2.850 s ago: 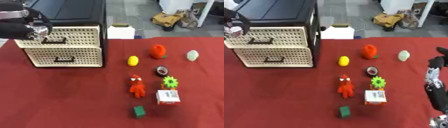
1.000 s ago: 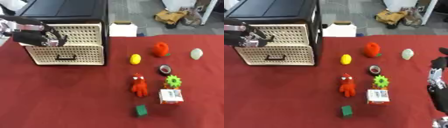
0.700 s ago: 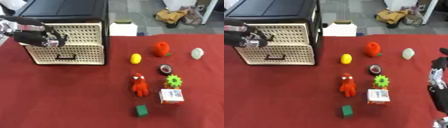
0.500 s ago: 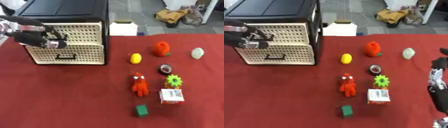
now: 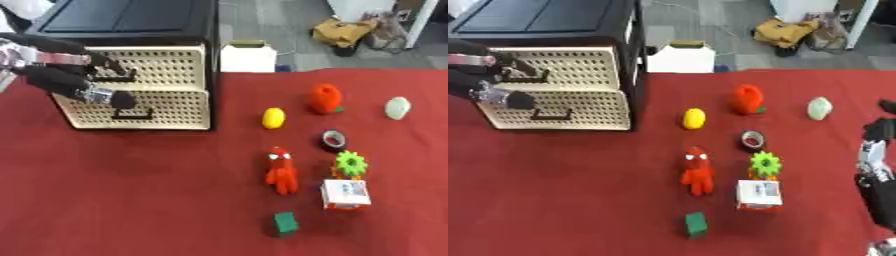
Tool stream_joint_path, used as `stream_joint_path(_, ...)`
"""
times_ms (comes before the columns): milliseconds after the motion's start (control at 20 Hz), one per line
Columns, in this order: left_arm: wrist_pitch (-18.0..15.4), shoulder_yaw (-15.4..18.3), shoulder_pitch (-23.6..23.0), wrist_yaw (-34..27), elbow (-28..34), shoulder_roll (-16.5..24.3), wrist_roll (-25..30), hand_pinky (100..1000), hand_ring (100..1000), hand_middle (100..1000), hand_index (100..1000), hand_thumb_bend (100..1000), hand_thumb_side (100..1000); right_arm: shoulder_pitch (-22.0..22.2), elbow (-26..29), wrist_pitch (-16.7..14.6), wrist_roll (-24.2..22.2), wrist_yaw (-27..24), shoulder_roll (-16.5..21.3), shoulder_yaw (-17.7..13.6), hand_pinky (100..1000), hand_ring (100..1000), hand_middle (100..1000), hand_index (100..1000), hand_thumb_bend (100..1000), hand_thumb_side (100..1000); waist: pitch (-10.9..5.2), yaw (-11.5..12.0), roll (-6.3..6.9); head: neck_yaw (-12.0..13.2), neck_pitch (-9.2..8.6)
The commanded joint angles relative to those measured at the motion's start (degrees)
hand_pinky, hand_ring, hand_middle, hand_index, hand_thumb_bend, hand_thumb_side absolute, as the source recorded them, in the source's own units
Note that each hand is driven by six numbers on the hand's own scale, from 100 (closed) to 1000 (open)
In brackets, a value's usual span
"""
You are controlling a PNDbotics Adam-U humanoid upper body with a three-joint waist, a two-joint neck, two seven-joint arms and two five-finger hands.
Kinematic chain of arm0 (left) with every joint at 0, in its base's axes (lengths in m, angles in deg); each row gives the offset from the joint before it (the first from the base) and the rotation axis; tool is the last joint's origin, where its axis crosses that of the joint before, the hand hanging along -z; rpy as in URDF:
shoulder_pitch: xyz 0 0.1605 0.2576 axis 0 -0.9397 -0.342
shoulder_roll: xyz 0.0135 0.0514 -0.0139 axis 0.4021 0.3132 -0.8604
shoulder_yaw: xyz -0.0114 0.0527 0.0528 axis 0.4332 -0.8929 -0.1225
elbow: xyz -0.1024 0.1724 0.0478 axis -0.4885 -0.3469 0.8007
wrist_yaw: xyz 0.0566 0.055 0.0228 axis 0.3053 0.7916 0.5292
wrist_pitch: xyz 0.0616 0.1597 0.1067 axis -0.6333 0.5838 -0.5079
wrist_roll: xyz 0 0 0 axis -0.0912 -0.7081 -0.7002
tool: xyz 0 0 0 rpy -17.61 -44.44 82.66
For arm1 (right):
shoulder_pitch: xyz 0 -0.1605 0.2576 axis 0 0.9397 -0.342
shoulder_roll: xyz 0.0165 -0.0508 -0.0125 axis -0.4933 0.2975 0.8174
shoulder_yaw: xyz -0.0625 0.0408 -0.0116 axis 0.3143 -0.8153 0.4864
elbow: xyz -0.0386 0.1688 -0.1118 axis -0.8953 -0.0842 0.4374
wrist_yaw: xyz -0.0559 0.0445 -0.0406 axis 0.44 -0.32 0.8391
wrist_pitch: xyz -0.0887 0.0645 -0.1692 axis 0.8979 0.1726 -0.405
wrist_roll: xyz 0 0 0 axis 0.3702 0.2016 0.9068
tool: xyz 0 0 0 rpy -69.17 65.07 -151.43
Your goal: Pick up objects from table and place into drawer.
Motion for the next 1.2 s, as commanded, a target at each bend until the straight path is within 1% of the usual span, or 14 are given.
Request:
stream_joint_path(50,-0.1,1.1,1.5,1.3,0.7,2.1,0.0,100,100,100,960,797,1000,-0.5,0.8,0.0,-0.2,0.4,0.4,0.0,553,543,439,744,100,771,-0.88,0.1,-0.09,0.1,-0.57)
stream_joint_path(300,0.5,1.3,1.4,3.8,0.7,2.2,0.0,100,100,100,934,793,1000,-0.6,0.8,0.0,-0.2,0.4,0.3,0.0,553,541,436,742,100,771,-0.73,0.1,-0.17,0.1,-0.73)
stream_joint_path(350,0.6,1.3,1.4,4.2,0.7,2.2,0.0,100,100,100,931,781,1000,-0.6,0.8,0.0,-0.2,0.4,0.3,0.0,553,541,436,742,100,771,-0.70,0.1,-0.18,0.2,-0.75)
stream_joint_path(550,0.8,1.5,1.5,5.4,0.6,2.2,0.0,100,100,100,935,772,1000,-0.7,0.8,0.0,-0.2,0.5,0.2,0.0,553,540,435,741,100,770,-0.61,0.0,-0.22,0.2,-0.87)
stream_joint_path(750,1.2,2.1,1.6,6.5,0.5,2.2,0.0,100,100,100,937,745,1000,-0.7,0.8,0.0,-0.2,0.4,0.2,0.0,552,540,434,741,100,764,-0.55,0.1,-0.24,0.2,-0.96)
stream_joint_path(800,1.3,2.1,1.6,6.7,0.4,2.2,0.0,100,100,100,940,754,1000,-0.7,0.8,0.0,-0.2,0.4,0.2,0.0,552,539,433,740,100,768,-0.52,0.1,-0.23,0.2,-0.99)
stream_joint_path(1200,1.0,1.7,1.6,6.7,-0.6,1.7,0.0,100,100,100,959,745,1000,-0.8,0.8,0.0,-0.2,0.5,0.1,0.0,552,538,430,740,100,766,-0.24,-0.1,-0.24,0.4,-1.17)
